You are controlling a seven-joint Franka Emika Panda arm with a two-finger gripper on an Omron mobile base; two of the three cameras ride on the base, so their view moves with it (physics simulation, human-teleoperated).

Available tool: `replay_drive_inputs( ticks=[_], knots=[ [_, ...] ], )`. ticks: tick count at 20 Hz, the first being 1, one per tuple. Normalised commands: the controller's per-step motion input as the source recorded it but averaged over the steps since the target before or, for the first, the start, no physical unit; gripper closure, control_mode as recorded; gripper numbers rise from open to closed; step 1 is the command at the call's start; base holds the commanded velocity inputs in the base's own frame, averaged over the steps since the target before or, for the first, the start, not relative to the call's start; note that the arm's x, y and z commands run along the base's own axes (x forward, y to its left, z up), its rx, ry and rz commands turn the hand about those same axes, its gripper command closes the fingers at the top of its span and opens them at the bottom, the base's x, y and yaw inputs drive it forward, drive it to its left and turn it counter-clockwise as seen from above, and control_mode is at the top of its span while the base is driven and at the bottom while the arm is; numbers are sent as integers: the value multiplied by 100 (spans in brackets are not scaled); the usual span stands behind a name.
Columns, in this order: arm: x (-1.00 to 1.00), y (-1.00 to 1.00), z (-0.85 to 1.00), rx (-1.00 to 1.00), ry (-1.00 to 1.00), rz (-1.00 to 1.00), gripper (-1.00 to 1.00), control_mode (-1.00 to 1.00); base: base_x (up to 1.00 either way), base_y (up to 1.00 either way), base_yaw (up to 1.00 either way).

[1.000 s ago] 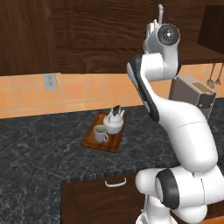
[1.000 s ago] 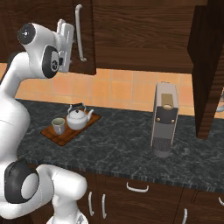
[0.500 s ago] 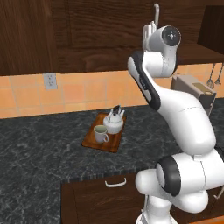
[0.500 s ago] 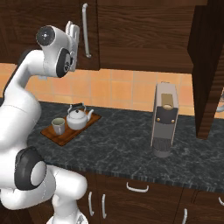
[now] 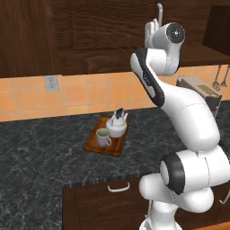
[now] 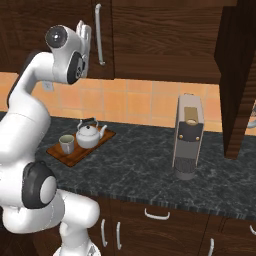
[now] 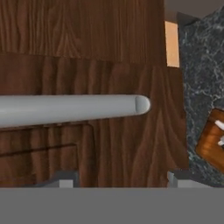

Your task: Pick the kettle from the counter and place it on the tray. Then pick the mug from the cabinet and place it on the tray. Then close the cabinet doors.

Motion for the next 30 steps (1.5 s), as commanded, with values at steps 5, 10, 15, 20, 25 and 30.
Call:
replay_drive_inputs(
  ticks=[5, 10, 15, 20, 25, 30],
  knots=[
    [-8, 17, -22, -2, 0, 5, -100, -100, 0, 0, 0],
    [-74, 0, 4, 0, 0, 7, -100, -100, 0, 0, 0],
    [-83, 0, 12, 0, 0, 6, -100, -100, 0, 0, 0],
    [-83, 0, 8, 0, 0, 5, -100, -100, 0, 0, 0],
    [-79, 0, 0, -7, 0, 4, -100, -100, 0, 0, 0],
    [-64, 0, -1, -13, 0, 4, -100, -100, 0, 0, 0]
  ],
)
